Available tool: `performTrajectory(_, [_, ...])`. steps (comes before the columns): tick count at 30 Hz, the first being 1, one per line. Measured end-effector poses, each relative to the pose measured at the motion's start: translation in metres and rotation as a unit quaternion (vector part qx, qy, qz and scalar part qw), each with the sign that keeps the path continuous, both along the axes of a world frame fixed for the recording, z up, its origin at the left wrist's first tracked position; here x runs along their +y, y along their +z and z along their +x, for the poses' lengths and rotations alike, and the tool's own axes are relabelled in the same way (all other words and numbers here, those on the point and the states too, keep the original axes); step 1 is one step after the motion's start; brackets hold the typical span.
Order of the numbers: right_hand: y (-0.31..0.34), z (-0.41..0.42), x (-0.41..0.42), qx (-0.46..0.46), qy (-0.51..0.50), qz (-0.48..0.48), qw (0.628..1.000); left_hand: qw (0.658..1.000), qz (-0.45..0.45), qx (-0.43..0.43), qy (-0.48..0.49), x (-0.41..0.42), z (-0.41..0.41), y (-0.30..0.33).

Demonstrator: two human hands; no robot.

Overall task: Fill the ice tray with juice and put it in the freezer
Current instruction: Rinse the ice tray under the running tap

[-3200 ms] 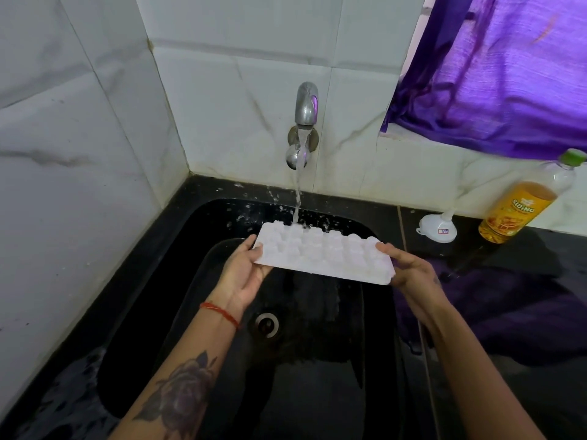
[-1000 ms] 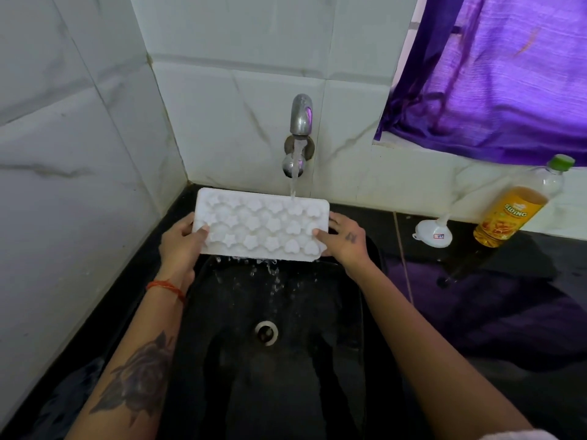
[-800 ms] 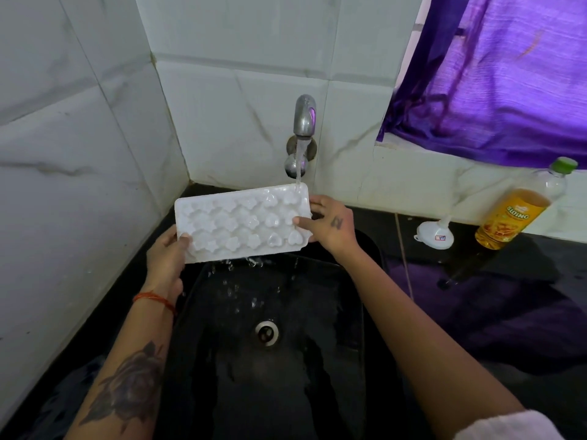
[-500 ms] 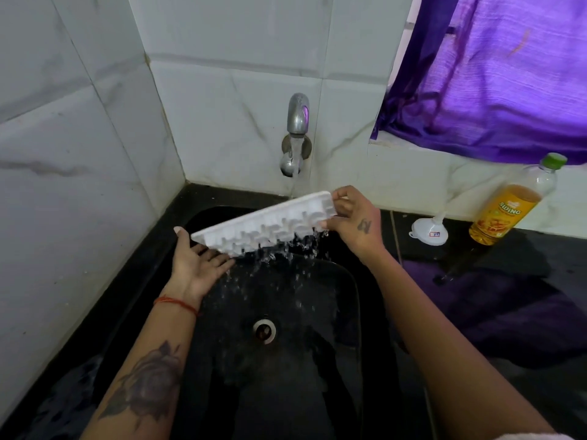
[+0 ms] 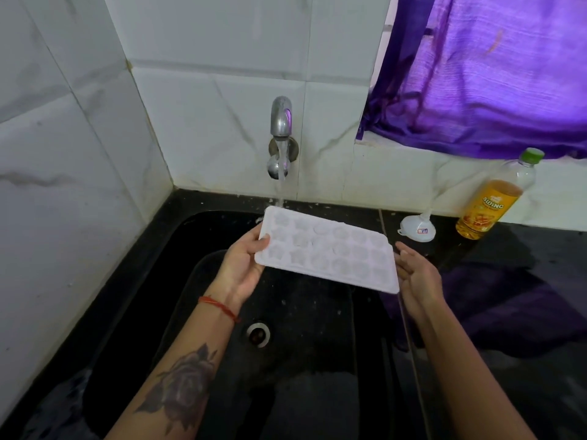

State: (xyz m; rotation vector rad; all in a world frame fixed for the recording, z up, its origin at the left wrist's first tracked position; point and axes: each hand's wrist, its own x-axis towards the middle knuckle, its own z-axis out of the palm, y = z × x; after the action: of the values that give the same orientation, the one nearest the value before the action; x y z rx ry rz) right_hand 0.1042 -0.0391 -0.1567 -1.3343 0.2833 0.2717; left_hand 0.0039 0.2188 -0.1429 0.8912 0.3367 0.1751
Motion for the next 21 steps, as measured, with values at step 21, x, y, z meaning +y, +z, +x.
performTrajectory(21, [0.049, -0.006, 0.14, -0.201, 0.244, -0.237, 0.919, 0.932, 0.08, 0.231, 0.266, 0.091, -0.048, -0.023])
